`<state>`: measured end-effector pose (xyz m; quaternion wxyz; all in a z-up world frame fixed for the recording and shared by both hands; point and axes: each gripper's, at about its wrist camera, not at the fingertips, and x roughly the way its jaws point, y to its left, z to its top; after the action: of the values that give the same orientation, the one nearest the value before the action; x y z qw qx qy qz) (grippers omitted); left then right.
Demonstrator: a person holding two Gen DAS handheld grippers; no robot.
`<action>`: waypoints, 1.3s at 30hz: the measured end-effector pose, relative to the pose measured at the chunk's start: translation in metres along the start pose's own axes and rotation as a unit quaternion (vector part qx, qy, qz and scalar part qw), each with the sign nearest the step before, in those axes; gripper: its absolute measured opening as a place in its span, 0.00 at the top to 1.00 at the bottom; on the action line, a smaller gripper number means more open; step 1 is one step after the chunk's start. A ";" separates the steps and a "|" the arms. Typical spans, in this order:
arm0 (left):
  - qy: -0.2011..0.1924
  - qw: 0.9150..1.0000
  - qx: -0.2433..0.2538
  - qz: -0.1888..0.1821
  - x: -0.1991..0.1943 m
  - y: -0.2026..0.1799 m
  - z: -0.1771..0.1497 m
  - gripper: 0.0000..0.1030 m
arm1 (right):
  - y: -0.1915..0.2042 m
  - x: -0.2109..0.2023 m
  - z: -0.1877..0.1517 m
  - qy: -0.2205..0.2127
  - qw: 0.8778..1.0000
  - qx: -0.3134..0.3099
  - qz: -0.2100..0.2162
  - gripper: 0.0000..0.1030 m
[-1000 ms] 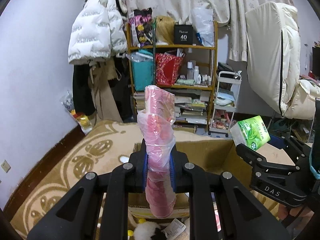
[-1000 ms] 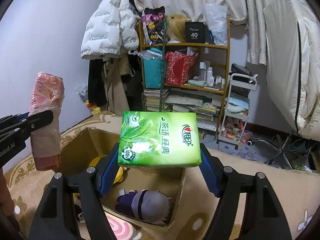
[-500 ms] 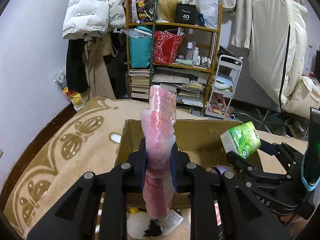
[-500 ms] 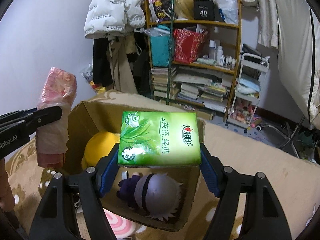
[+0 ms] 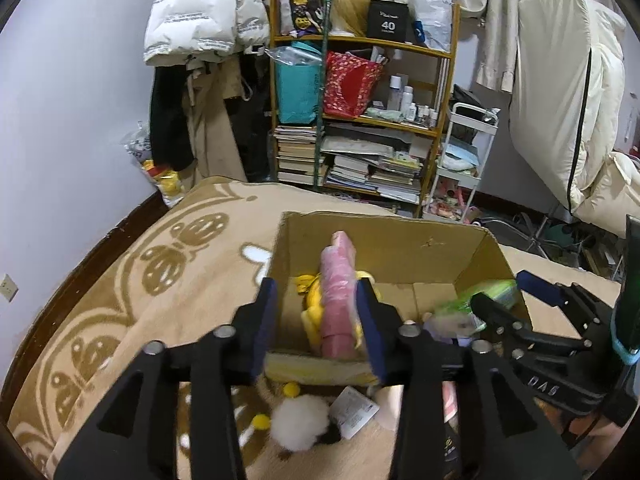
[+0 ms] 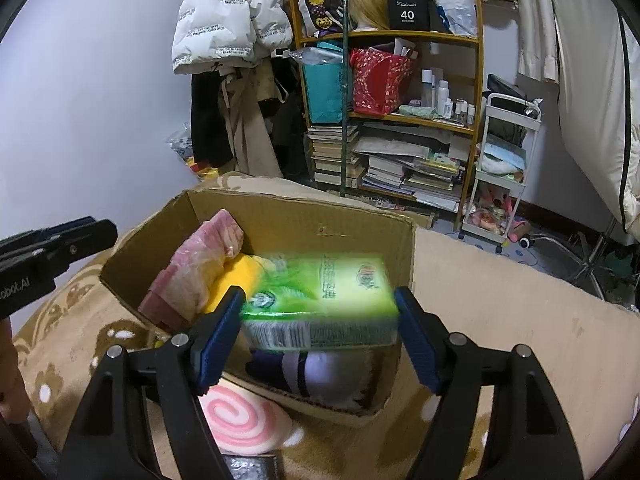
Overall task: Organize soft objects
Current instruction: 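Open both grippers and withdraw from the box, then grasp the white fluffy pompom toy with the left gripper while the right grasps the pink plush bear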
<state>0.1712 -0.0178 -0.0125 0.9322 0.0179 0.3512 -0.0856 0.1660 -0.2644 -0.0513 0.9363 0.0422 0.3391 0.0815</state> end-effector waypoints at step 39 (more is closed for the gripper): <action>0.055 0.998 0.019 0.035 -0.091 0.010 -0.058 0.03 | 0.003 -0.109 -0.064 0.057 0.995 0.079 -0.035 0.00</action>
<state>0.0678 0.0110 0.0038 0.9135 0.0528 0.3992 -0.0582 0.0424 -0.2800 -0.0313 0.9116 0.0993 0.3983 0.0238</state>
